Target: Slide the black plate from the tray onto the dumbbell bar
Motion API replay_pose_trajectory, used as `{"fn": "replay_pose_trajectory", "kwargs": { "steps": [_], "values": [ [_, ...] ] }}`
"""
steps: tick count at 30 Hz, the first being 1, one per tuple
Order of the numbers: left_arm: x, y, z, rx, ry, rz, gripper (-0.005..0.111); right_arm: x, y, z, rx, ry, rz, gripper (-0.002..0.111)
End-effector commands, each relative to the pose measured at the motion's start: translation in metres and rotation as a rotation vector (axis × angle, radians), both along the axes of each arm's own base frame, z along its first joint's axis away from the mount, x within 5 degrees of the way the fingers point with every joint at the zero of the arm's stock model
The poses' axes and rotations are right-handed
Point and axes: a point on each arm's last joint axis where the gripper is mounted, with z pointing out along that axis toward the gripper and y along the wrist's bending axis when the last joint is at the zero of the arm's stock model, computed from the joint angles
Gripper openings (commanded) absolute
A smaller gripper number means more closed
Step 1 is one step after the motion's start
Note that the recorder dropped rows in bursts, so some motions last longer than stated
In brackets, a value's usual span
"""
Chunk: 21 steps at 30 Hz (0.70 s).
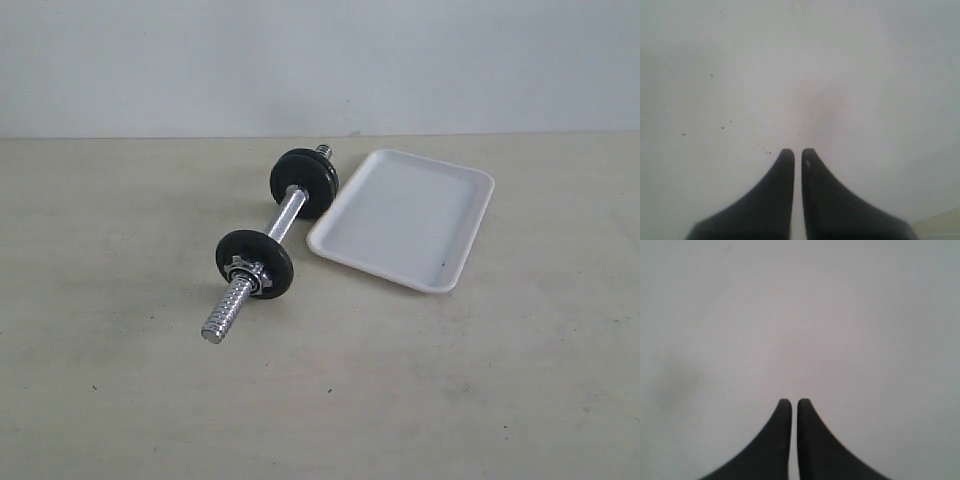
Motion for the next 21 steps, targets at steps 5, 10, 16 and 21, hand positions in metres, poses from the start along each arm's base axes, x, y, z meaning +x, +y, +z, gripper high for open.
{"fn": "replay_pose_trajectory", "kwargs": {
  "steps": [5, 10, 16, 21],
  "values": [
    [-0.001, -0.002, -0.001, -0.019, 0.001, -0.044, 0.004, 0.108, 0.065, -0.103, 0.139, 0.006, 0.438, 0.003],
    [-0.001, -0.002, -0.001, -0.018, 0.001, -0.047, 0.004, 0.146, 0.078, -0.124, 0.247, 0.176, 0.431, 0.003],
    [-0.003, -0.008, -0.002, -0.047, 0.024, -0.134, 0.004, 0.154, 0.087, -0.122, 0.211, 0.023, 0.480, 0.003],
    [0.000, -0.020, -0.026, -0.053, 0.121, -0.282, 0.004, 0.136, 0.071, -0.157, 0.312, 0.025, 0.443, 0.003]
  ]
}}
